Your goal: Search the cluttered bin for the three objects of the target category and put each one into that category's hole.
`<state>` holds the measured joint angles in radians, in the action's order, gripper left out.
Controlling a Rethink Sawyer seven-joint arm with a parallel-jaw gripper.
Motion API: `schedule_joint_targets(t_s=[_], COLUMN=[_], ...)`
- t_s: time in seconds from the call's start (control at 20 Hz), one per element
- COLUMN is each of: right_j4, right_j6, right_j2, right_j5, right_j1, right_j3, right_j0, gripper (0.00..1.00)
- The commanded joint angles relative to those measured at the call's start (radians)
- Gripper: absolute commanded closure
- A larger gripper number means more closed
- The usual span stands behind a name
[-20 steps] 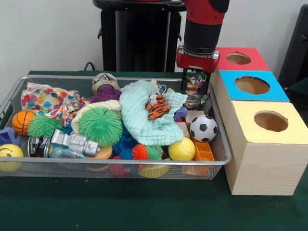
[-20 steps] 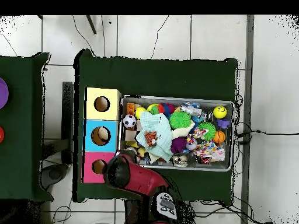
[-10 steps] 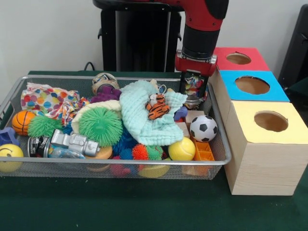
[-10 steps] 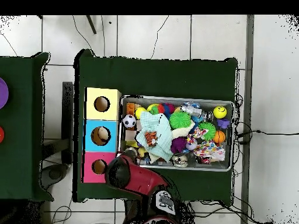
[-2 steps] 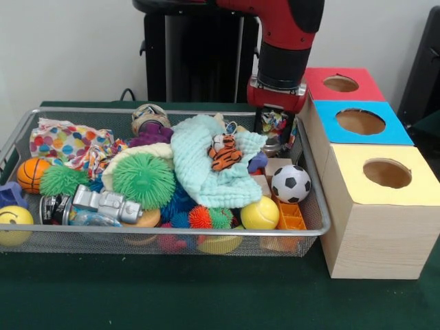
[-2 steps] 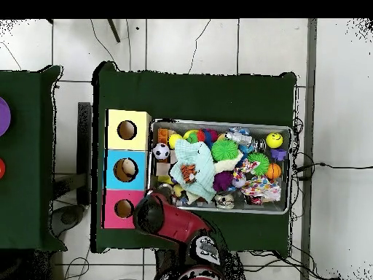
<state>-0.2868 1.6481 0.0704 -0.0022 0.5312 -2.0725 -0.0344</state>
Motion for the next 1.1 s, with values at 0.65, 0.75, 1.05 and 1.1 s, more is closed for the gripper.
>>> schedule_joint_targets(t_s=[0.65, 0.75, 1.05, 1.1], right_j4=[0.020, 0.022, 0.044, 0.045], right_j6=[0.108, 0.109, 0.101, 0.101], right_j2=[0.034, 0.043, 0.042, 0.044], right_j5=[0.210, 0.244, 0.276, 0.291], right_j1=[0.033, 0.063, 0.159, 0.173], right_j3=[0.129, 0.124, 0.096, 0.097], right_j0=[0.020, 0.026, 0.010, 0.009], gripper=[1.00, 1.00, 1.00, 1.00])
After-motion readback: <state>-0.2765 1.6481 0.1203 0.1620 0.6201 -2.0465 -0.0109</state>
